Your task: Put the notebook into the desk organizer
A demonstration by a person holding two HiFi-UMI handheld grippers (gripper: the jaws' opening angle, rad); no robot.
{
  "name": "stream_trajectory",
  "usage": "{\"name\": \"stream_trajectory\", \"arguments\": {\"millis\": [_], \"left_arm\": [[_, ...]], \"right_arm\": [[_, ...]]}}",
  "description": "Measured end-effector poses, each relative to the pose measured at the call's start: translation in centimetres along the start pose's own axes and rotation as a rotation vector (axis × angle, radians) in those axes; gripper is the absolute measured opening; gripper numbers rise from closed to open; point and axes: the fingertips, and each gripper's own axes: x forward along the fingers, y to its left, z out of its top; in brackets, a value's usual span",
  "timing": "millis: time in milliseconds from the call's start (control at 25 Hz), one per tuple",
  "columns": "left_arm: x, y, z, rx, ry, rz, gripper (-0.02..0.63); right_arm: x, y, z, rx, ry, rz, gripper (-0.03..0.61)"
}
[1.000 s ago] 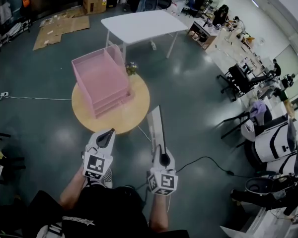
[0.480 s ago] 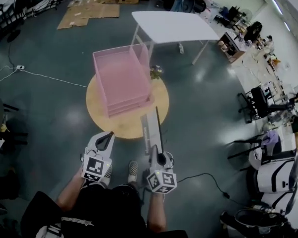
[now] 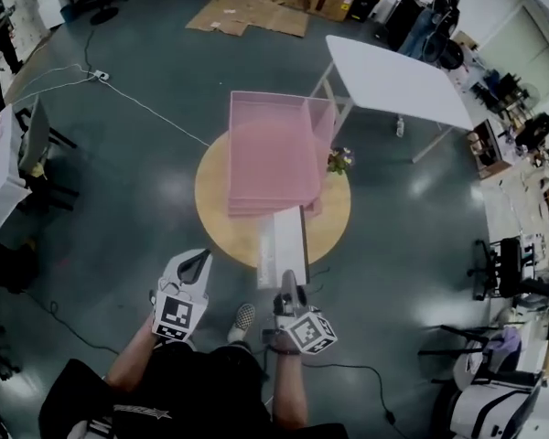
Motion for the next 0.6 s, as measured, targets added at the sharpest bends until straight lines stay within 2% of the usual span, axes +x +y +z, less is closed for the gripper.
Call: {"name": "stream_trajectory", "arguments": {"millis": [160, 320, 600], "left_arm": [[-0.5, 0.1, -0.6, -0.018, 0.024, 0.066, 0.011], [-0.7, 0.4, -0.9, -0.036, 0.039, 0.116, 0.011], [-1.0, 0.5, -1.5, -0.060, 0.067, 0.176, 0.011]], "right_arm": [[1.7, 0.1, -0.4, 0.202, 0.017, 0.106, 0.014], [3.3, 0.2, -0.3, 0.263, 0.045, 0.192, 0.014], [4.9, -2.5, -0.7, 0.387, 0.092, 0.172, 0.014]]}}
